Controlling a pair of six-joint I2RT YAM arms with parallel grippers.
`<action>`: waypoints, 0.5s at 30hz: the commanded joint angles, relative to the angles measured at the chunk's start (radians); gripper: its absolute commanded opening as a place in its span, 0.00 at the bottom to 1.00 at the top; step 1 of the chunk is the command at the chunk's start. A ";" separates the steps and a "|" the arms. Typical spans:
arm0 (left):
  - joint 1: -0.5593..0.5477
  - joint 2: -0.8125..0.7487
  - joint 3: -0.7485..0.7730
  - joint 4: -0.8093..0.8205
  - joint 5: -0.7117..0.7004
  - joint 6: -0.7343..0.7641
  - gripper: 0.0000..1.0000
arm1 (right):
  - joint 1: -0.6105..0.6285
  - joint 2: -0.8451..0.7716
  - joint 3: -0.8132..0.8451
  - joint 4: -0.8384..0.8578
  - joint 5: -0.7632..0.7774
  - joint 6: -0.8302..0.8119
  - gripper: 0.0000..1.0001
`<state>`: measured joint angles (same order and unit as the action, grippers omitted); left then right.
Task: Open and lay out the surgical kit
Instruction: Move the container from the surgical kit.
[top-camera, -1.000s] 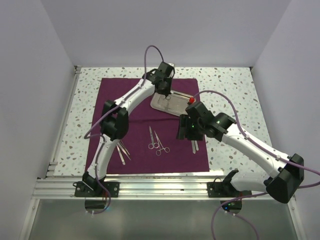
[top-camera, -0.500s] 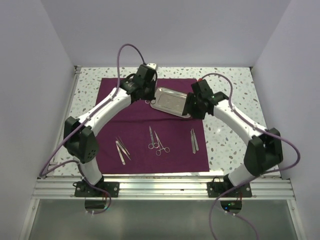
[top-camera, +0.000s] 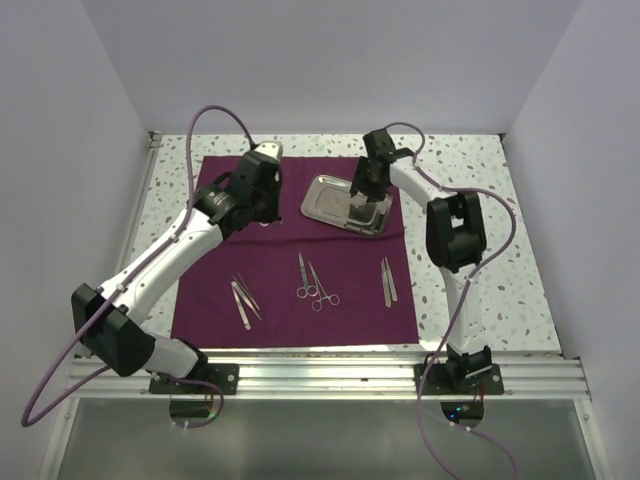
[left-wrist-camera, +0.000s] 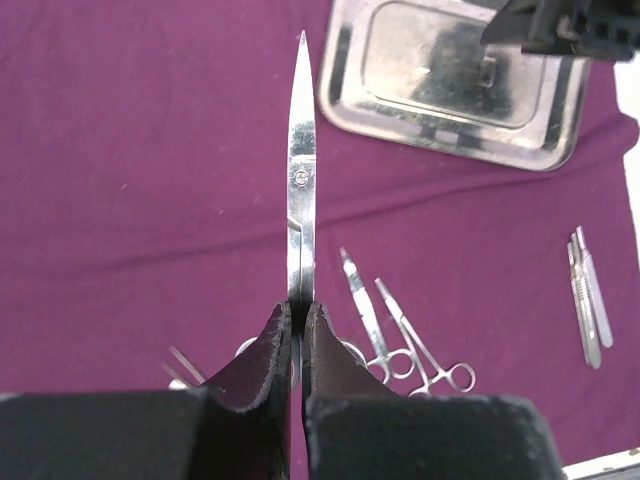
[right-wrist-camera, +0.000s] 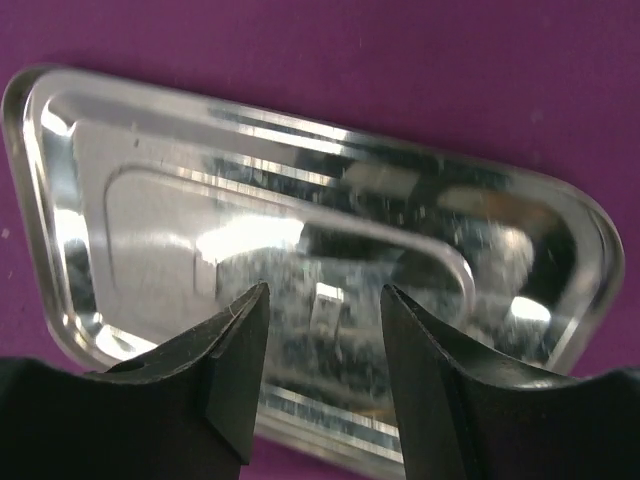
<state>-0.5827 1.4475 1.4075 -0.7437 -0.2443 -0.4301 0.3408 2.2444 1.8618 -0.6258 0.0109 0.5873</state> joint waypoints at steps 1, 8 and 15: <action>0.003 -0.090 -0.033 -0.045 -0.059 -0.025 0.00 | -0.017 0.099 0.143 -0.028 -0.008 -0.018 0.52; 0.003 -0.151 -0.065 -0.115 -0.089 -0.050 0.00 | -0.020 0.339 0.477 -0.187 0.093 -0.060 0.53; 0.003 -0.180 -0.051 -0.181 -0.104 -0.062 0.00 | -0.031 0.511 0.662 -0.284 0.150 -0.064 0.54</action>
<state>-0.5827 1.3048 1.3434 -0.8742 -0.3153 -0.4698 0.3271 2.6648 2.5210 -0.8116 0.1059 0.5411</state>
